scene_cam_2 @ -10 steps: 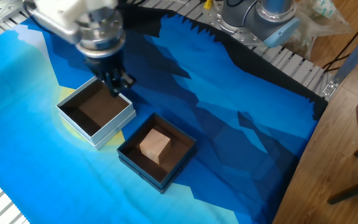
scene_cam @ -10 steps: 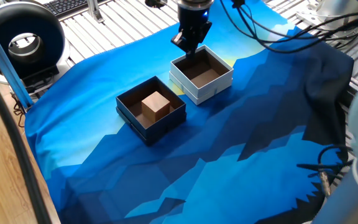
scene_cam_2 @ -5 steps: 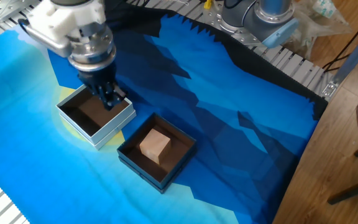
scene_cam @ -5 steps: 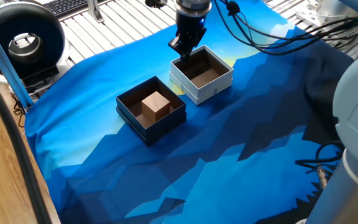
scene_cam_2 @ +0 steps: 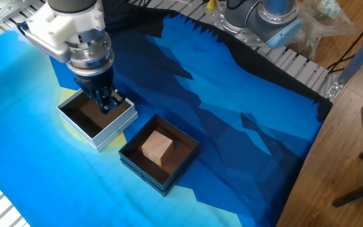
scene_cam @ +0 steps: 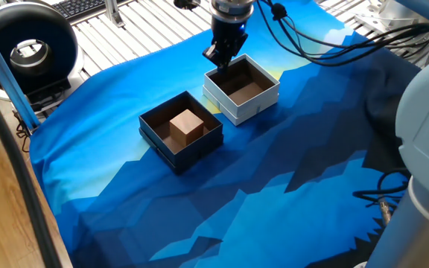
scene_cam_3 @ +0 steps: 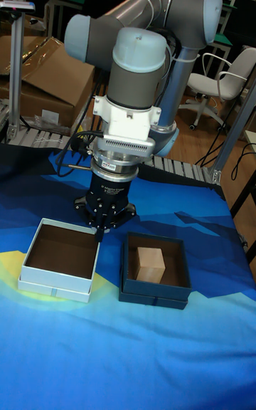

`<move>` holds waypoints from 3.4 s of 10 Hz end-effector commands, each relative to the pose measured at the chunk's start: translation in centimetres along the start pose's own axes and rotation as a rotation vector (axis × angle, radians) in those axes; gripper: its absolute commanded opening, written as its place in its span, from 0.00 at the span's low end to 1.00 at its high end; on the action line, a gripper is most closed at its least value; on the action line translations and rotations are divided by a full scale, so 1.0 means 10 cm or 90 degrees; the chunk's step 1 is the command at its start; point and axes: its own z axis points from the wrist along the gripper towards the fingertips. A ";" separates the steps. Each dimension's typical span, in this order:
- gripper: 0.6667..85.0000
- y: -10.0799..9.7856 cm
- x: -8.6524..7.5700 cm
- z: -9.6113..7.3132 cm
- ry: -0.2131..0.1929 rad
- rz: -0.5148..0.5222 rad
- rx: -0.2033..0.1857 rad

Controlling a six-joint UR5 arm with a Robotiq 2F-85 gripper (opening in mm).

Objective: Move an object from one box to another

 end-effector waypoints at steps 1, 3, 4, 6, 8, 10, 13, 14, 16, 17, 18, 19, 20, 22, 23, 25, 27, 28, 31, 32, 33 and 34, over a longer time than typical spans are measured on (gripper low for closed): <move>0.00 -0.01 0.02 -0.04 0.000 0.009 0.001; 0.00 -0.10 0.27 -0.52 0.024 0.011 0.010; 0.00 -0.16 0.32 -0.71 0.038 0.007 0.012; 0.00 -0.14 0.32 -0.82 0.037 0.002 0.008; 0.00 0.00 0.06 -0.65 0.001 -0.003 -0.026; 0.00 -0.01 -0.11 -0.66 -0.042 -0.012 -0.023; 0.00 0.01 -0.32 -0.68 -0.094 -0.046 -0.024; 0.00 -0.15 -0.07 -1.08 -0.044 -0.050 0.000; 0.00 -0.36 0.14 -1.64 -0.014 -0.050 0.017; 0.00 -0.53 0.18 -1.79 -0.009 -0.051 0.044; 0.00 -0.74 0.20 -1.92 -0.004 -0.054 0.073; 0.00 -0.86 0.20 -1.98 -0.004 -0.049 0.076; 0.00 -0.88 0.21 -2.01 -0.006 -0.026 0.063; 0.00 -0.83 0.29 -1.94 0.005 0.035 0.032; 0.00 -0.71 0.32 -1.89 0.007 0.063 0.007; 0.00 -0.62 0.35 -1.82 0.010 0.088 0.009; 0.00 -0.47 0.16 -1.87 -0.034 0.097 -0.022; 0.00 -0.46 0.04 -1.94 -0.063 0.078 -0.048; 0.00 -0.77 0.27 -1.90 -0.014 0.088 0.029; 0.00 -0.76 0.30 -1.86 -0.007 0.088 0.031; 0.00 -0.72 0.31 -1.85 -0.001 0.087 0.022; 0.00 -0.67 0.33 -1.83 0.008 0.084 0.011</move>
